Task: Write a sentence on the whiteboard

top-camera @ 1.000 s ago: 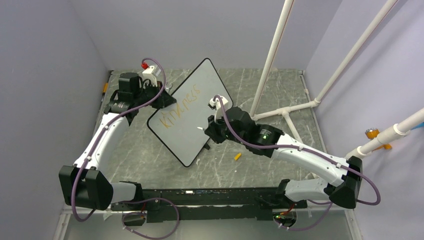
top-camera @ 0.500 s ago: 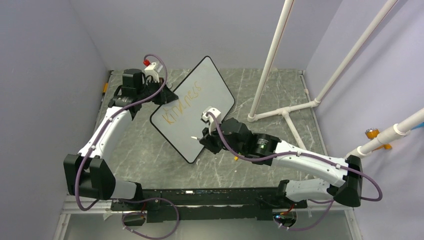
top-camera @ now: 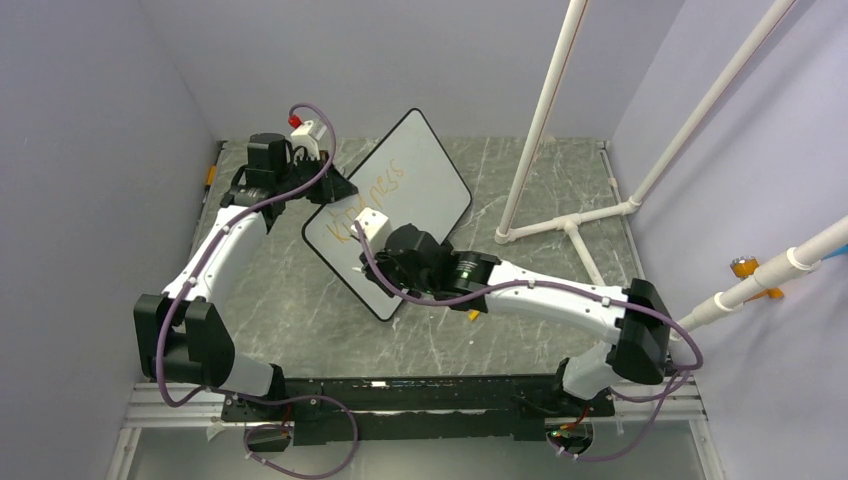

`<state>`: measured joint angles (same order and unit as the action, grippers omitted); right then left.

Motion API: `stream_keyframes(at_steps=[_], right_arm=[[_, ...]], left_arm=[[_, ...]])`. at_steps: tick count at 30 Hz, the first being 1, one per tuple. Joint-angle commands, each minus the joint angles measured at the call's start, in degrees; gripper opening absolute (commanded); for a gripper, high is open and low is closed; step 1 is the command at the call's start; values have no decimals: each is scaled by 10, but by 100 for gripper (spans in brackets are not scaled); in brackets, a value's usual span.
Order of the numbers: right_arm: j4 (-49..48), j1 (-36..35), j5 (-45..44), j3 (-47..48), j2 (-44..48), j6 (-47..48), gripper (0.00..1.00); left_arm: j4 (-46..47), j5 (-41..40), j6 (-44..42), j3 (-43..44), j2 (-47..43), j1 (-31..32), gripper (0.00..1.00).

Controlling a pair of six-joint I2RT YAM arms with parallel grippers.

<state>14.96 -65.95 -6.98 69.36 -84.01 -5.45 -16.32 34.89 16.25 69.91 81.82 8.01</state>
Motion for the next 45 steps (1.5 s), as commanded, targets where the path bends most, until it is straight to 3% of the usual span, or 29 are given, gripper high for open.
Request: stream_keyframes(at_steps=[1, 11, 28, 45], right_arm=[[-26, -2, 1, 63, -38, 17, 0], [-35, -3, 2, 76, -94, 15, 0], [-45, -3, 12, 16, -83, -22, 0], [-20, 8, -26, 113, -127, -8, 0]], left_arm=[[26, -33, -44, 18, -2, -14, 0], [23, -36, -46, 20, -3, -19, 0], [28, -30, -42, 18, 0, -28, 0], [29, -27, -43, 17, -2, -29, 0]])
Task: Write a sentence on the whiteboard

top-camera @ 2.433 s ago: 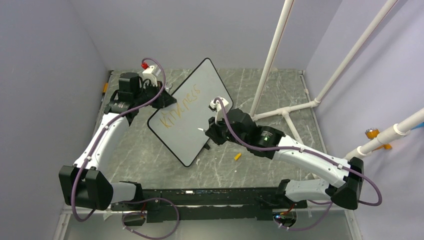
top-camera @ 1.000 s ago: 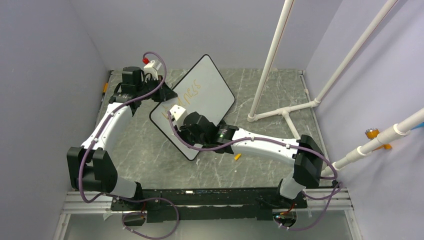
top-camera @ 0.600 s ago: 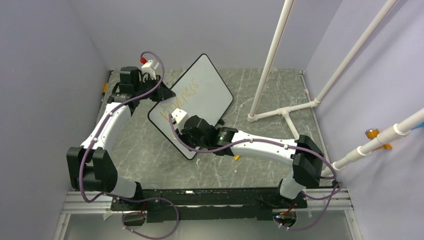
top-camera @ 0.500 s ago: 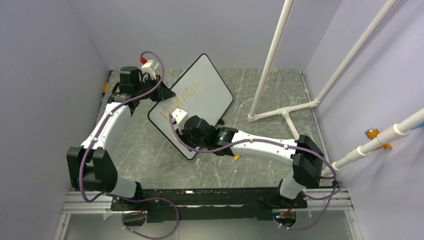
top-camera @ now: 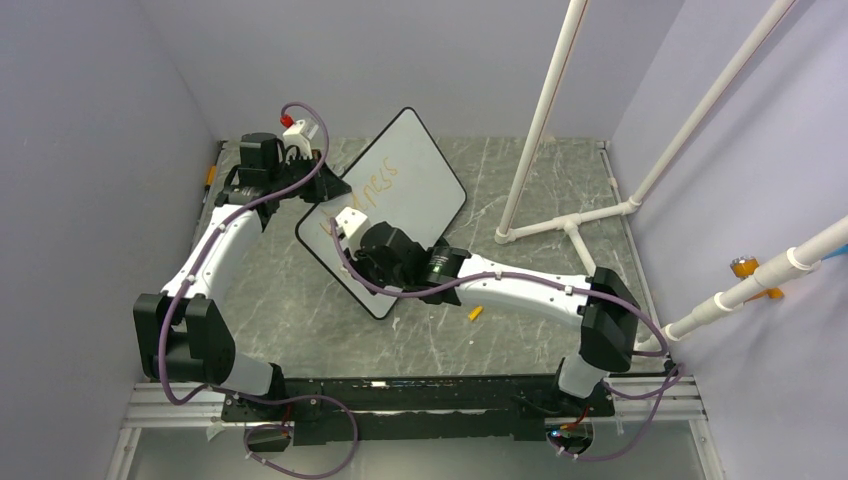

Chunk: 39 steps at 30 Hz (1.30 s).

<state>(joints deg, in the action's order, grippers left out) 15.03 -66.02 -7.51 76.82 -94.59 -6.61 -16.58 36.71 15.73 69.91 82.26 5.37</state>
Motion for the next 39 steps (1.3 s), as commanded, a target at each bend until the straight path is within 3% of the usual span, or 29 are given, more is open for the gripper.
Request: stream_keyframes(at_steps=[1, 8, 24, 39], right_arm=[[-19, 12, -24, 43, -28, 2, 0], [-3, 36, -34, 53, -38, -8, 0], [-2, 34, 32, -30, 10, -45, 0], [20, 40, -1, 55, -27, -34, 0]], left_arm=[[31, -45, -38, 17, -6, -3, 0], [31, -45, -38, 18, -6, -3, 0], [30, -47, -40, 18, -8, -3, 0], [35, -35, -42, 14, -11, -2, 0]])
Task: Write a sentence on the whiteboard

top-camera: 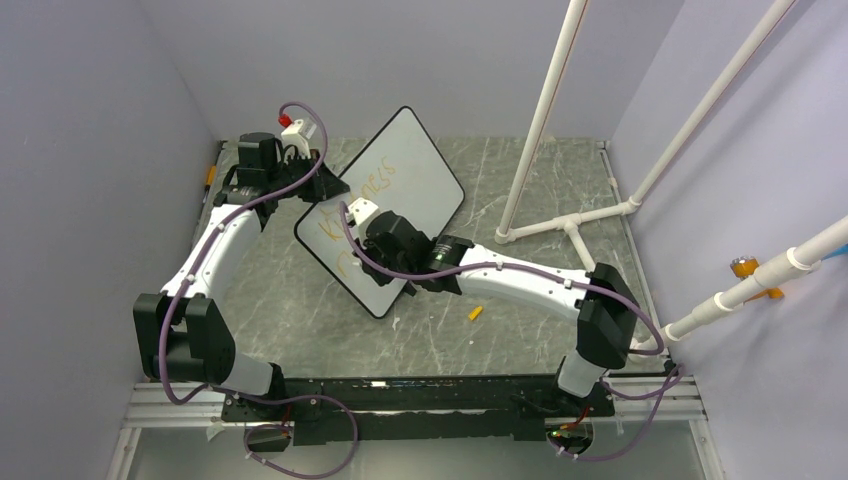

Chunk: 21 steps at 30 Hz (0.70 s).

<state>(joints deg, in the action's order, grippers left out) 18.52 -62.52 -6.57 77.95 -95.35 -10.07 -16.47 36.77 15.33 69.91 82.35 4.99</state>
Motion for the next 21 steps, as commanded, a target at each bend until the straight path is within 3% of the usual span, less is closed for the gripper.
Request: stream_keyframes(at_steps=[1, 14, 21], right_arm=[[-14, 7, -14, 49, -23, 1, 0], [-6, 28, -25, 93, -48, -5, 0], [-10, 40, -18, 68, -47, -13, 0]], left_arm=[[34, -35, -38, 15, -13, 1, 0], [34, -29, -39, 15, -12, 1, 0], [34, -29, -41, 15, -12, 1, 0]])
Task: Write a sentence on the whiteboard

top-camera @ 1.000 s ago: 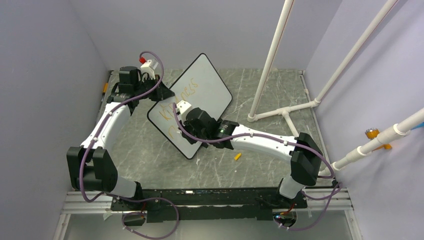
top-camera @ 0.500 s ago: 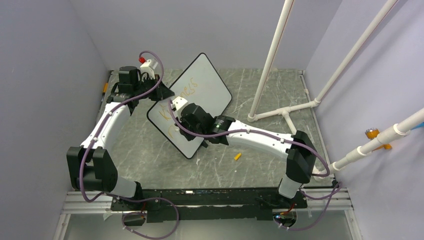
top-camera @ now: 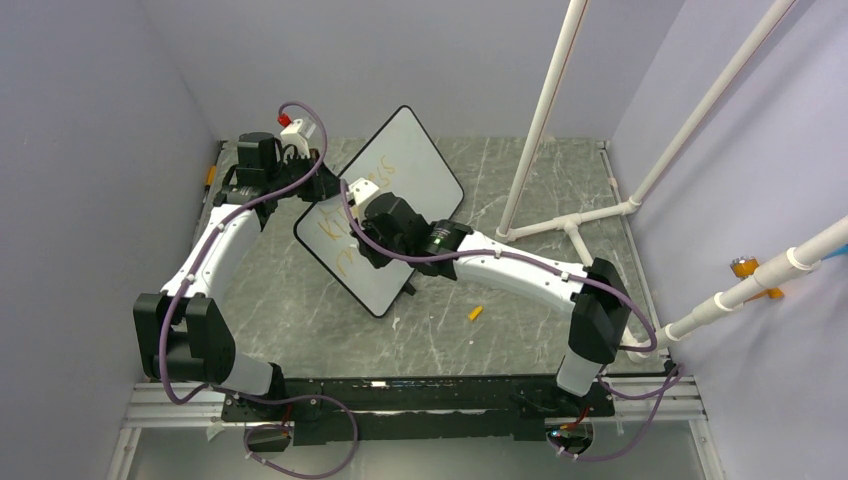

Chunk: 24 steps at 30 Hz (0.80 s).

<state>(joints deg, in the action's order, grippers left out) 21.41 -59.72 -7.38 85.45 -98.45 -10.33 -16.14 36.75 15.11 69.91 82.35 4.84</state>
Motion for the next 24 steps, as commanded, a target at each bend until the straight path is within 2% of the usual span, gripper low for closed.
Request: stream_keyframes(at_steps=[1, 12, 24], right_arm=[[-40, 13, -9, -14, -12, -12, 0], [-53, 13, 5, -79, 21, -37, 0], [-41, 21, 1, -76, 66, -40, 0]], left_arm=[[31, -29, -39, 15, -12, 3, 0], [31, -29, -43, 15, -12, 3, 0], [30, -29, -44, 14, -13, 3, 0]])
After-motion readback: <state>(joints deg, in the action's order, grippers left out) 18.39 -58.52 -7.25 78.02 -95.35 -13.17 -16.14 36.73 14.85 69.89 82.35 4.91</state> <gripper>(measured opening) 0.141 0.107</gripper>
